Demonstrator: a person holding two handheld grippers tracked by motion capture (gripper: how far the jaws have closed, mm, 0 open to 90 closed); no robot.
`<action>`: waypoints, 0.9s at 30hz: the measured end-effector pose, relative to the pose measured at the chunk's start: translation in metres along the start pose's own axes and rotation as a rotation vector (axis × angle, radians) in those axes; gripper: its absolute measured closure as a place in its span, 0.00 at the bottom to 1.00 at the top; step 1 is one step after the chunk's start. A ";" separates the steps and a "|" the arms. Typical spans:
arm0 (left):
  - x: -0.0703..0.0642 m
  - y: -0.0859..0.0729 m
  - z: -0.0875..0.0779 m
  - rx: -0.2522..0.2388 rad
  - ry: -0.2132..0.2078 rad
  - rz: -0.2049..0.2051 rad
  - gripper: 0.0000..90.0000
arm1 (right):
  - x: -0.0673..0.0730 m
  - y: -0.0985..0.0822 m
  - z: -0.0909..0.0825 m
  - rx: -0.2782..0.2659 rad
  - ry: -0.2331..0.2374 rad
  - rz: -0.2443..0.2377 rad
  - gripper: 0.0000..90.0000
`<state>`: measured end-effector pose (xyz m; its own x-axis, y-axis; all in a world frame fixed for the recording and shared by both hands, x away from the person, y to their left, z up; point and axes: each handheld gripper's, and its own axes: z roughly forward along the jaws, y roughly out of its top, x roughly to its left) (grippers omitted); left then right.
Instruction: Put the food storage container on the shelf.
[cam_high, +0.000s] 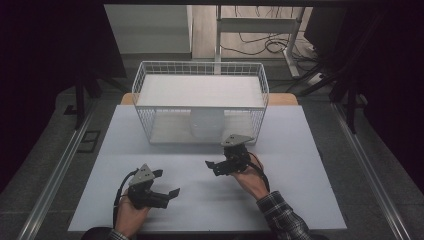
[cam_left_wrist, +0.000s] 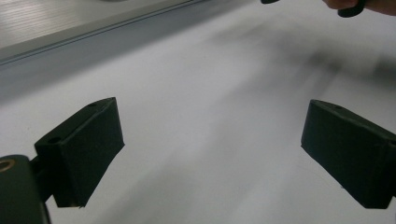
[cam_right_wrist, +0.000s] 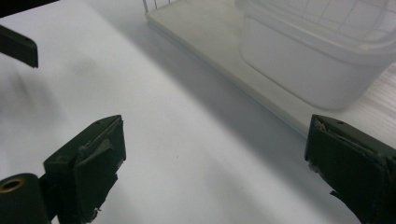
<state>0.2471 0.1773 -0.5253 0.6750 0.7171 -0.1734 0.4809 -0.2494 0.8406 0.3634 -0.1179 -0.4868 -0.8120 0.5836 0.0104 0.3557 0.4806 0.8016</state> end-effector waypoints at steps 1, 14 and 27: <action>0.000 0.000 0.000 0.001 0.002 0.002 0.06 | 0.000 -0.002 -0.002 0.000 0.002 0.000 0.05; 0.004 -0.002 -0.003 0.013 0.029 0.022 0.05 | 0.003 -0.024 -0.034 0.021 -0.019 0.031 0.03; 0.010 -0.002 -0.017 0.000 0.064 0.040 0.05 | 0.010 -0.042 -0.067 0.010 -0.069 0.016 0.01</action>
<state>0.2432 0.1963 -0.5199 0.6568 0.7465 -0.1067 0.4544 -0.2789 0.8460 0.3092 -0.1759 -0.4801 -0.7723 0.6349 -0.0187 0.3730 0.4771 0.7958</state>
